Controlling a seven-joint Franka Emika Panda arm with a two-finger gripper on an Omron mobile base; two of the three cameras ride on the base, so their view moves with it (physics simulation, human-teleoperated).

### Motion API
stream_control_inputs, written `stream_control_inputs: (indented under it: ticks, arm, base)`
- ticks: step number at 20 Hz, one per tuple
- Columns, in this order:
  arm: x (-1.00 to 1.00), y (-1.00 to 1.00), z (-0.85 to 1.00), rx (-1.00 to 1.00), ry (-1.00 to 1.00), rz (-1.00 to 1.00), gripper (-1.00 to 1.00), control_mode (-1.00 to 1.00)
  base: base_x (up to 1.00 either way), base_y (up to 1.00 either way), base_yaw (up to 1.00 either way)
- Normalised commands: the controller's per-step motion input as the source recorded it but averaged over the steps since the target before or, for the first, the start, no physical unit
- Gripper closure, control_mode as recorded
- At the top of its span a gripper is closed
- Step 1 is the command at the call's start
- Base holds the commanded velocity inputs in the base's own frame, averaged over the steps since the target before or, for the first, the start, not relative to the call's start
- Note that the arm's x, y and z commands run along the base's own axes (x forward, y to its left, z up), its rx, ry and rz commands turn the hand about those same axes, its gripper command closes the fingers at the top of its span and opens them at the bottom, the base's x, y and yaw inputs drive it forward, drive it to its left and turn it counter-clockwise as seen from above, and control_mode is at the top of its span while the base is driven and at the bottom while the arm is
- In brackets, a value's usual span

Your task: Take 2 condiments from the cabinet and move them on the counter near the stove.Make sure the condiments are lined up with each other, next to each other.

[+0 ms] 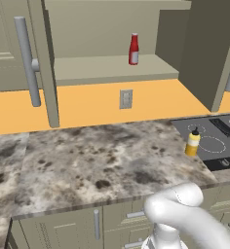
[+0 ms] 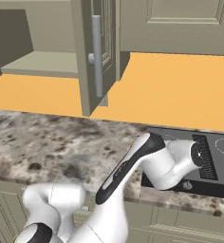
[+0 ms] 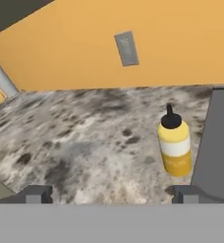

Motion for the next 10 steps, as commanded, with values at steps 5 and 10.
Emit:
stream_control_inputs:
  ticks: [5,10]
  arm:
    - [-0.6,0.51,0.38,-0.09,0.23,-0.25,-1.0,-1.0]
    - [-0.49,0.61,0.31,-0.08,0.2,-0.24,-1.0,-1.0]
  base:
    - [0.0,0.0,0.0]
    - [0.0,0.0,0.0]
